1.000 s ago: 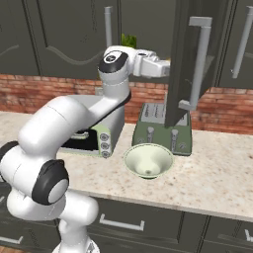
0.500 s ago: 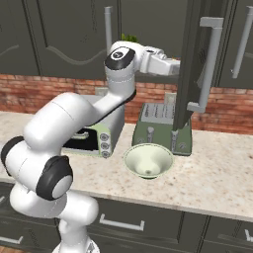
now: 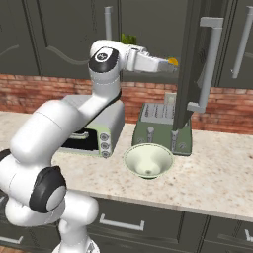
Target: Open the cabinet. Pick the banana and mango from the cabinet and place them into the bowl. Then close the cabinet.
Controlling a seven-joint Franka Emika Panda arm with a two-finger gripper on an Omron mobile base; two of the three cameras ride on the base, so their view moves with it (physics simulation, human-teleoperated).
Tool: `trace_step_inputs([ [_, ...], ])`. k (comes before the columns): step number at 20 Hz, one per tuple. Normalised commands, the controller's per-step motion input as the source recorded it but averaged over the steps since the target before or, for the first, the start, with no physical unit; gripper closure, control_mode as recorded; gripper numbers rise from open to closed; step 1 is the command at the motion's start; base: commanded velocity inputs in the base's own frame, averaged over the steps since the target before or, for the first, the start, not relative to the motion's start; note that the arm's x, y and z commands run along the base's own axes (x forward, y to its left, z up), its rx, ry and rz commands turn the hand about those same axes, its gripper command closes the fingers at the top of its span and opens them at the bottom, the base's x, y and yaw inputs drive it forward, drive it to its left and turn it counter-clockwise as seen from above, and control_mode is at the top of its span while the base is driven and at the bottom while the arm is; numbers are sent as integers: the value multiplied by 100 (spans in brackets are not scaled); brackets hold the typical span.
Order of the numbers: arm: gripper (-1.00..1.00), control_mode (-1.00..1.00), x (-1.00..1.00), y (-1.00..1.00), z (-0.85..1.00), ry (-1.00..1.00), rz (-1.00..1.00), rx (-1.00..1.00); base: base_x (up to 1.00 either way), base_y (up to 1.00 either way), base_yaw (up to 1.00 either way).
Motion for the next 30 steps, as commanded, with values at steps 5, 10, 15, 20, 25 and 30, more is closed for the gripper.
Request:
trace_step_inputs([
  [5,-100,-100,-2,63,0,2,27,1,0,0,0],
  [10,-100,-100,15,69,0,0,26,5,0,0,0],
  [15,-100,-100,16,34,1,0,20,18,0,0,0],
  [20,-100,-100,0,16,-3,1,32,8,0,0,0],
  [25,-100,-100,-6,16,0,0,38,2,0,0,0],
  [30,-100,-100,3,30,0,0,27,13,0,0,0],
])
